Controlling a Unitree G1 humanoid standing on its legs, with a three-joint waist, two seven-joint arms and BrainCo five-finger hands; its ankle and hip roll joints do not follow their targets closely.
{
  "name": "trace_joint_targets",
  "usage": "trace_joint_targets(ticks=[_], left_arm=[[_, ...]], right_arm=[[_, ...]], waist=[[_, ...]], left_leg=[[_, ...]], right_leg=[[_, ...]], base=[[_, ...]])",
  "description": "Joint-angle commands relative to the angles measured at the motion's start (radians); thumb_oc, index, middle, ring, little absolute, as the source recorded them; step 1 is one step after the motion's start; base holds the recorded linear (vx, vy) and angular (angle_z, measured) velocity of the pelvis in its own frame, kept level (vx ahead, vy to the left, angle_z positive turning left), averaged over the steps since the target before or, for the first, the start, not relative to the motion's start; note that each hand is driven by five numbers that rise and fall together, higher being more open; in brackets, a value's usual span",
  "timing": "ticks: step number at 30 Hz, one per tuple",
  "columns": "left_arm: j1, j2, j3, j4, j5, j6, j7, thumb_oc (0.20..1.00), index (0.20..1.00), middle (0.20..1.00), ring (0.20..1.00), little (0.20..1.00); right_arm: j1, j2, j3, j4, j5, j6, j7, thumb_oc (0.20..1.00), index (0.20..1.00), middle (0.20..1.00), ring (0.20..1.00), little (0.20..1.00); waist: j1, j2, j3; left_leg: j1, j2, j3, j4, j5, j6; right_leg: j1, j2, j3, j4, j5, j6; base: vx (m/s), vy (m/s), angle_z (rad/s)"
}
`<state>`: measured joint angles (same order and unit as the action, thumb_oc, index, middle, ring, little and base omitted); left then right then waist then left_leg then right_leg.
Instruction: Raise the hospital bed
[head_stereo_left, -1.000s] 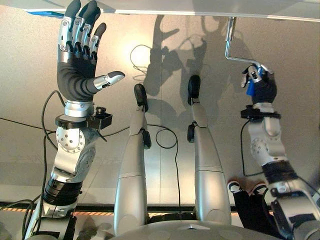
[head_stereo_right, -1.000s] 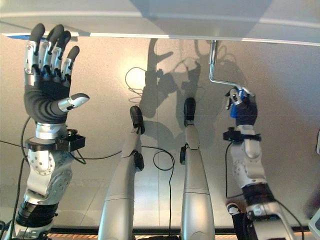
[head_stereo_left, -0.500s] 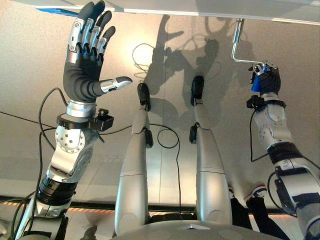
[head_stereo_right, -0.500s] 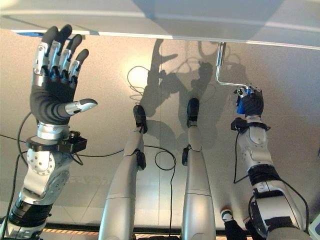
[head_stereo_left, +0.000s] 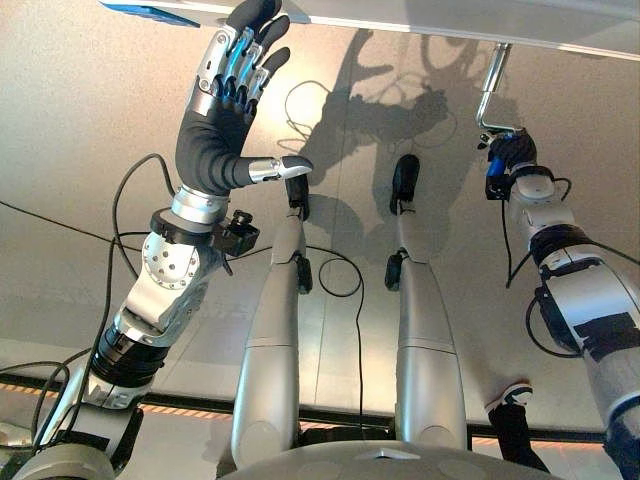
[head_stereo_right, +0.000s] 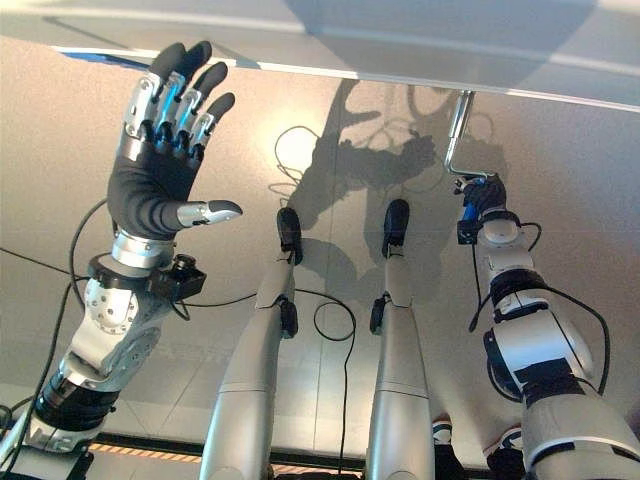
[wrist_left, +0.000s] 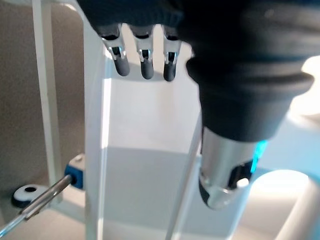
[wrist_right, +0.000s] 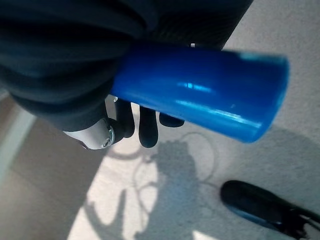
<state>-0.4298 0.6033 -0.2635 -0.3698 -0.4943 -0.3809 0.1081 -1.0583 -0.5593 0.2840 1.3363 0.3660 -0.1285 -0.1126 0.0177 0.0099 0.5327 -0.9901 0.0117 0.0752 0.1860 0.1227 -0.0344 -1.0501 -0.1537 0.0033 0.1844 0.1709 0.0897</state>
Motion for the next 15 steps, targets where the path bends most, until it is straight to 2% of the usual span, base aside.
trace_joint_targets(ticks=[1,5,8,10,11,14,15], left_arm=[[0.011,-0.064,0.015,-0.088,-0.001,-0.023,-0.012,1.000,1.000,1.000,1.000,1.000],[0.006,-0.076,0.016,-0.084,-0.001,-0.017,-0.008,1.000,1.000,1.000,1.000,1.000],[-0.013,-0.107,0.006,-0.080,-0.003,-0.002,0.005,1.000,1.000,1.000,1.000,1.000],[-0.012,-0.106,0.008,-0.081,-0.003,-0.001,0.006,1.000,1.000,1.000,1.000,1.000],[-0.014,-0.109,0.011,-0.079,0.008,0.005,0.019,1.000,1.000,1.000,1.000,1.000],[-0.015,-0.112,0.013,-0.079,0.011,0.008,0.022,1.000,1.000,1.000,1.000,1.000],[-0.017,-0.116,0.017,-0.076,0.011,0.012,0.027,1.000,1.000,1.000,1.000,1.000]], right_arm=[[0.049,-0.009,0.059,0.106,-0.053,0.101,0.008,0.200,0.200,0.200,0.200,0.200],[0.036,0.023,0.060,0.111,-0.063,0.109,0.006,0.200,0.200,0.200,0.200,0.200],[-0.003,0.112,0.104,0.103,-0.136,0.132,0.004,0.200,0.200,0.200,0.200,0.200],[-0.004,0.114,0.104,0.103,-0.137,0.133,0.004,0.200,0.200,0.200,0.200,0.200],[-0.023,0.171,0.157,0.080,-0.199,0.139,0.004,0.200,0.200,0.200,0.200,0.200],[-0.027,0.195,0.168,0.070,-0.211,0.140,0.003,0.200,0.200,0.200,0.200,0.200],[-0.037,0.226,0.181,0.062,-0.220,0.142,0.004,0.200,0.200,0.200,0.200,0.200]], waist=[[0.003,0.131,-0.013],[0.007,0.132,-0.013],[0.017,0.136,-0.013],[0.015,0.135,-0.013],[0.017,0.134,-0.013],[0.016,0.133,-0.013],[0.016,0.133,-0.013]], left_leg=[[0.036,-0.002,-0.037,0.038,-0.079,-0.038],[0.034,-0.004,-0.036,0.043,-0.081,-0.037],[0.029,-0.007,-0.037,0.046,-0.085,-0.033],[0.028,-0.007,-0.037,0.047,-0.085,-0.033],[0.023,-0.007,-0.035,0.048,-0.085,-0.032],[0.022,-0.008,-0.036,0.049,-0.084,-0.031],[0.019,-0.008,-0.034,0.050,-0.083,-0.031]], right_leg=[[0.030,0.015,-0.053,0.087,-0.121,0.060],[0.028,0.014,-0.053,0.089,-0.121,0.060],[0.027,0.013,-0.049,0.088,-0.119,0.060],[0.027,0.013,-0.048,0.088,-0.119,0.060],[0.024,0.014,-0.046,0.087,-0.117,0.061],[0.022,0.014,-0.045,0.086,-0.115,0.061],[0.019,0.014,-0.045,0.087,-0.114,0.061]], base=[[0.01,0.027,0.04],[0.00,0.000,0.00],[0.00,0.015,0.00],[0.00,0.000,0.00],[0.00,0.000,0.00],[0.00,0.011,-0.01],[0.00,0.032,-0.03]])
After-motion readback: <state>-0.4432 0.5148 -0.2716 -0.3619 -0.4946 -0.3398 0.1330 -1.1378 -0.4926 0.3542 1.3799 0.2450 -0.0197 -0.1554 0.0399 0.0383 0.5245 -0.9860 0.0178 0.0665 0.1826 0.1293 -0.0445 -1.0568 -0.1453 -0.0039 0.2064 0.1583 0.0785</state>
